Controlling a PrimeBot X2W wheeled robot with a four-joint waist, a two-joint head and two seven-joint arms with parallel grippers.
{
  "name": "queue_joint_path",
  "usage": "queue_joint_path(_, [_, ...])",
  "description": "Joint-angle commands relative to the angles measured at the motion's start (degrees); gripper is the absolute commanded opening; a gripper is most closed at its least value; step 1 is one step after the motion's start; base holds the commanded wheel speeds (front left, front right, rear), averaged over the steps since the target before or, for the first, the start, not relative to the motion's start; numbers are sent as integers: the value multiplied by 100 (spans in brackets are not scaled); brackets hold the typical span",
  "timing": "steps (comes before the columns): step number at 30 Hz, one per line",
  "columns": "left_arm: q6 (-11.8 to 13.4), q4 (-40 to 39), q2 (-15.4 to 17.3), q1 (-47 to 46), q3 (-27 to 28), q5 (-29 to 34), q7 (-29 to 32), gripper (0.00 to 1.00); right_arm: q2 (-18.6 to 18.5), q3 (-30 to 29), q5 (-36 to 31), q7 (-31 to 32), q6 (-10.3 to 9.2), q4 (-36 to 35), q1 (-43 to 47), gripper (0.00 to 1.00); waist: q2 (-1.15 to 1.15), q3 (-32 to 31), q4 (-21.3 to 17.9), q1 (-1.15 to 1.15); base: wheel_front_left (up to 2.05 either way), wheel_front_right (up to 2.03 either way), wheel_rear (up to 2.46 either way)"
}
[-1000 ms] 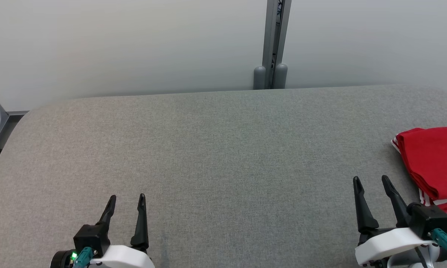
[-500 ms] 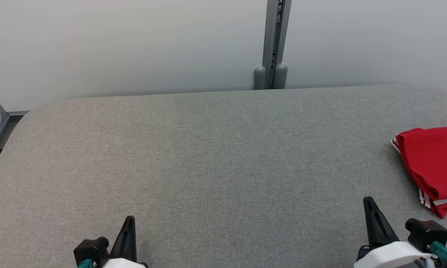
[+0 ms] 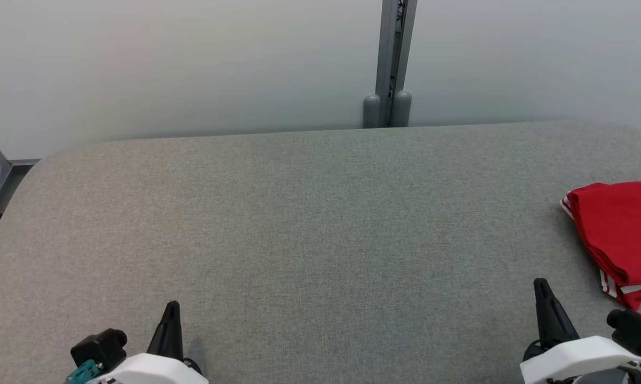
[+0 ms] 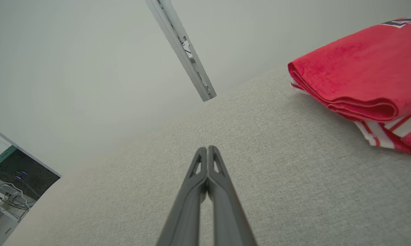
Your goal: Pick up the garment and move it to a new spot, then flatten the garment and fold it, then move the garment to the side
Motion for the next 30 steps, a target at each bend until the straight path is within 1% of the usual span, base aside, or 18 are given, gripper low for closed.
queue_joint_path(1, [-75, -99, 2, -202, 122, -244, 50, 0, -44, -48, 289, 54, 0, -107, -169, 0, 0, 1, -2, 0, 0, 0, 0])
queue_joint_path(12, [-308, -153, -65, -284, 414, -1048, 295, 0, -56, -151, 1228, 269, 0, -133, -234, 0, 0, 7, -10, 0, 0, 0, 0])
queue_joint_path(13, [-308, -153, -65, -284, 414, -1048, 295, 0, -56, -151, 1228, 269, 0, -133, -234, 0, 0, 7, -10, 0, 0, 0, 0])
queue_joint_path(30, [-619, -221, -164, -387, 806, -2120, 621, 0, -72, -292, 2480, 566, 0, -167, -313, 0, 0, 15, -24, 0, 0, 0, 0])
